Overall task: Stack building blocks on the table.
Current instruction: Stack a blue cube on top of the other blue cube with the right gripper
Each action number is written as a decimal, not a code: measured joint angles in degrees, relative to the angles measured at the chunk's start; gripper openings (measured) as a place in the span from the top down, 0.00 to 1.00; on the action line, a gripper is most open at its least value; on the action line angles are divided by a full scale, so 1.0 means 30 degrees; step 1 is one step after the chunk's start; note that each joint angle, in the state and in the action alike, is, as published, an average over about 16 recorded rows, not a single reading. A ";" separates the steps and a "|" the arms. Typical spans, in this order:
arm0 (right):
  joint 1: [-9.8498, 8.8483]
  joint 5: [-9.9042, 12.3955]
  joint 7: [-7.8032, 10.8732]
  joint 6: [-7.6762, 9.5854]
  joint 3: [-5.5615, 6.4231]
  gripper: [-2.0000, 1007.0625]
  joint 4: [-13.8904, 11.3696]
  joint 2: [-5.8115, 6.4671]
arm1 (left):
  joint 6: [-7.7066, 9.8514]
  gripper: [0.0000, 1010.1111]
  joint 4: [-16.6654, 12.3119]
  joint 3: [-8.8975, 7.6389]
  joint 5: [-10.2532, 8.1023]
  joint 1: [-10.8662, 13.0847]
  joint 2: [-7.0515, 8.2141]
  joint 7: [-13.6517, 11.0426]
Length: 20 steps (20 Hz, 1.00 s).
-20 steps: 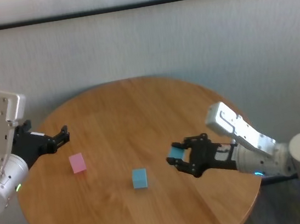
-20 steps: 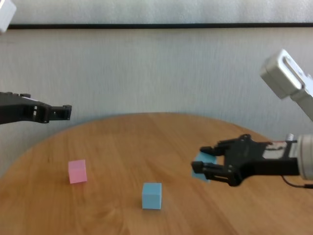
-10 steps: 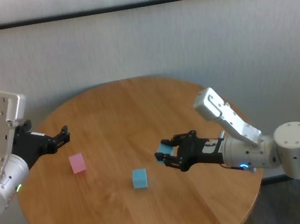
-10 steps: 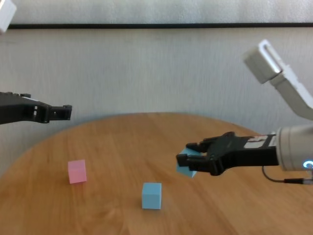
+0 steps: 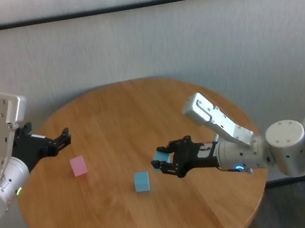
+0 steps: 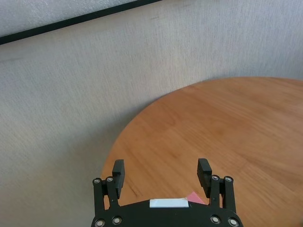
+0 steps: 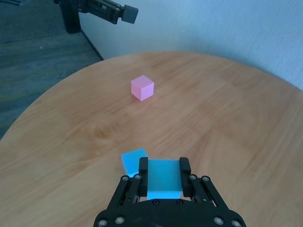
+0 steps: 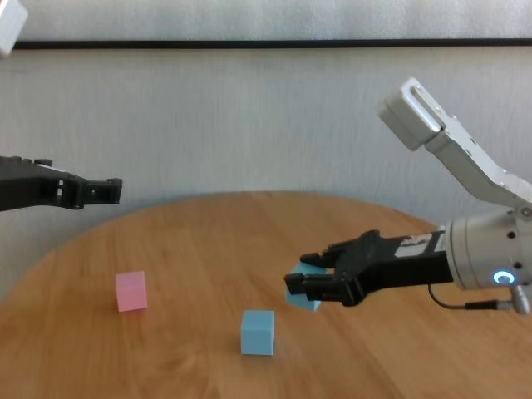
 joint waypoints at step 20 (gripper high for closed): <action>0.1281 -0.0222 0.0593 0.0043 -0.0982 0.63 0.1777 -0.1372 | 0.0000 0.01 0.0001 0.0000 0.0000 0.0000 0.0000 0.0000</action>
